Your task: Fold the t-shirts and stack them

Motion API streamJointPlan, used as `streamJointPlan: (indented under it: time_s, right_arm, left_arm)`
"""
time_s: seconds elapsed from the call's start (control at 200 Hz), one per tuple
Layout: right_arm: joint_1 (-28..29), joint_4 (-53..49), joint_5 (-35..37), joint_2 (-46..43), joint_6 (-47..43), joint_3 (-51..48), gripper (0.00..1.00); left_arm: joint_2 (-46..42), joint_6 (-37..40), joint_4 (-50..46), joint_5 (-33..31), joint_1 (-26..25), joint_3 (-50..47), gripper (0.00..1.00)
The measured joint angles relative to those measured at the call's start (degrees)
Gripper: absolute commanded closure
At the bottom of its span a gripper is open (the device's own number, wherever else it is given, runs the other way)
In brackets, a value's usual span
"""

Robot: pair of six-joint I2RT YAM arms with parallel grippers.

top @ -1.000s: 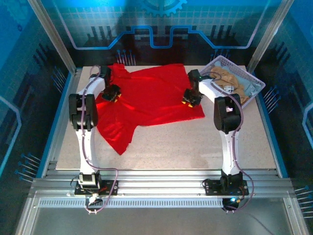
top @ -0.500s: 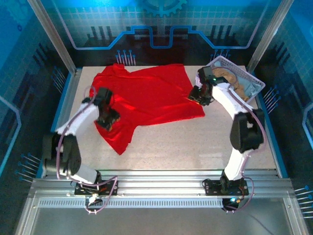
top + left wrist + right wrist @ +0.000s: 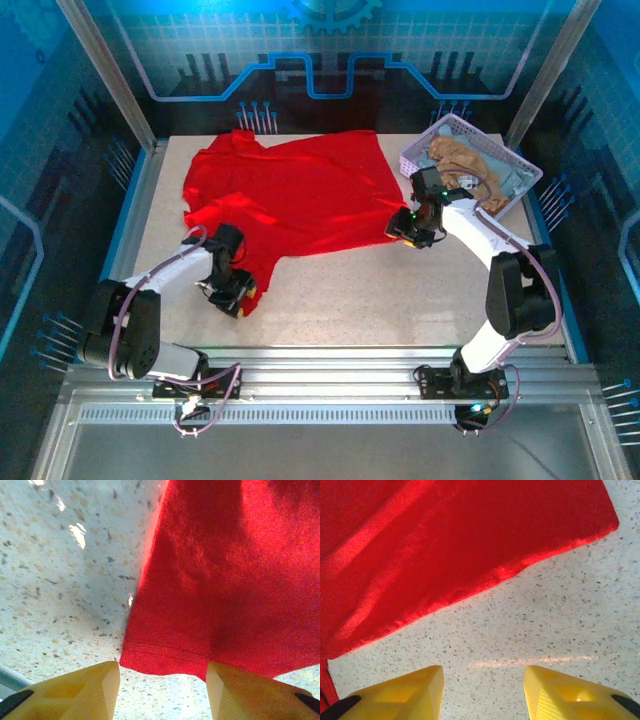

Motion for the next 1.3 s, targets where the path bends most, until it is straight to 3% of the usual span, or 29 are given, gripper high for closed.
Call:
streamJointPlan:
  time_s: [0.34, 0.655, 0.75, 0.9, 1.13, 1.301]
  right_arm:
    - [-0.9, 0.4, 0.0, -1.4, -0.4, -0.8, 0.53]
    - [-0.9, 0.5, 0.1, -1.4, -0.4, -1.7, 0.53]
    - [-0.9, 0.5, 0.1, -1.4, -0.4, -2.3, 0.53]
    - [-1.0, 0.9, 0.3, -1.4, -0.3, -3.1, 0.53]
    - [-3.9, 4.1, 0.7, -0.8, 2.1, -4.2, 0.51]
    - [-5.7, 5.1, 3.1, 4.2, 4.8, -2.8, 0.49]
  left_arm:
    - [4.4, -1.3, 1.4, 0.4, -1.7, -0.3, 0.53]
    - [3.2, -1.3, -0.2, -2.4, -2.4, 0.0, 0.55]
    - [4.3, -1.0, 0.5, -2.4, -2.4, 0.0, 0.65]
    - [6.9, -0.1, 1.5, -2.1, -2.4, 1.7, 1.00]
    - [6.2, 2.2, 0.1, -7.2, -2.4, 3.0, 1.00]
    - [-0.4, 4.2, -4.8, -12.1, -2.4, 3.6, 1.00]
